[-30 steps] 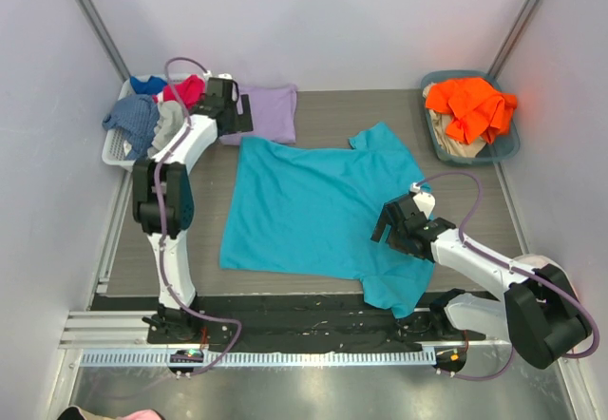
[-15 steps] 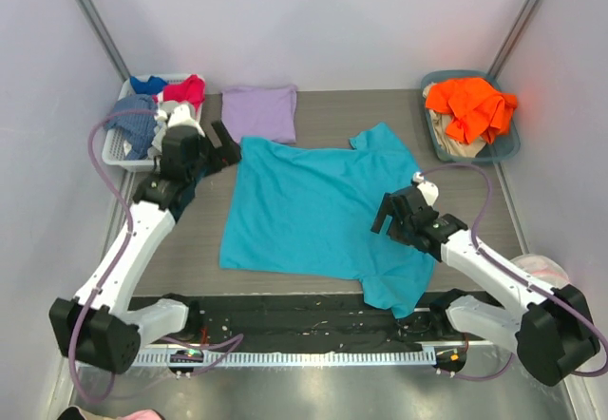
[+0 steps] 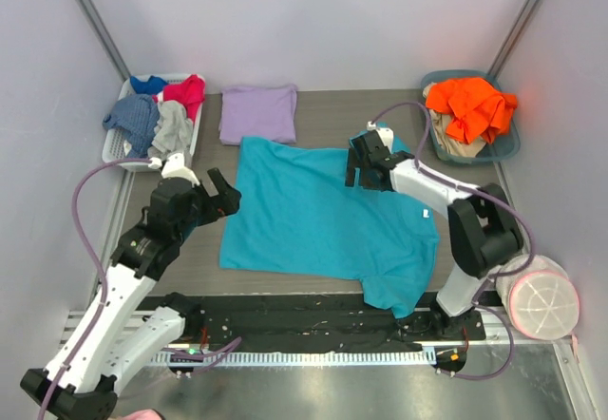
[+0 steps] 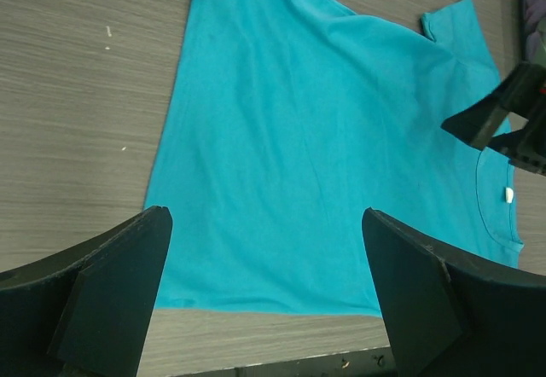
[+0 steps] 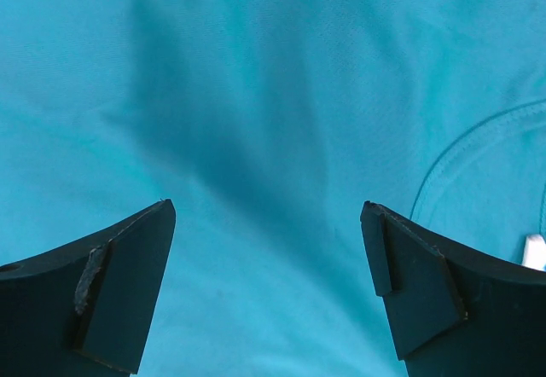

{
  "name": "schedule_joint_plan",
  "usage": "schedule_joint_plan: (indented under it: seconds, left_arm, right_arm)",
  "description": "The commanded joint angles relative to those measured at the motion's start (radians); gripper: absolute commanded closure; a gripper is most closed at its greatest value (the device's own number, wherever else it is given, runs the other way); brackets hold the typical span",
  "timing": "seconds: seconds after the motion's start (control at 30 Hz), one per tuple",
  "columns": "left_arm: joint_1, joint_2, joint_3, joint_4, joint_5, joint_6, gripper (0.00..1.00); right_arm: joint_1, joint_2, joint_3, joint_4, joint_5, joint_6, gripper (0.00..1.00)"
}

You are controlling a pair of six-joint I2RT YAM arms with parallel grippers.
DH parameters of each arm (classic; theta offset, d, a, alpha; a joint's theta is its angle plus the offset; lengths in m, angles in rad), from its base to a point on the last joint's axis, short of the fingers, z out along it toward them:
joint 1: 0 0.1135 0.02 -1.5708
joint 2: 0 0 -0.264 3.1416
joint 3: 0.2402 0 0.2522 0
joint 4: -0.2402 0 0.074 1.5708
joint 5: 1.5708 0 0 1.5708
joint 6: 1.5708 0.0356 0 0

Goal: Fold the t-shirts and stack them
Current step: Flatten the tshirt out

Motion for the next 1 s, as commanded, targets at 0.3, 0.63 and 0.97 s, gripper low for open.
schedule_joint_plan:
  seconds: [0.3,0.63,0.97]
  left_arm:
    - [-0.001,-0.132,-0.005,-0.164,-0.030,-0.026,0.00]
    - [-0.003,-0.174,-0.014,-0.209,-0.042,-0.048,0.00]
    - [-0.001,-0.191,-0.009,-0.241,-0.054,-0.049,0.00]
  right_arm:
    - [-0.086,0.169,0.073,0.075,0.009,-0.091,0.00]
    - [-0.153,0.308,0.126,0.100,-0.060,-0.109,0.00]
    - [-0.199,0.454,0.261,0.098,-0.093,-0.137,0.00]
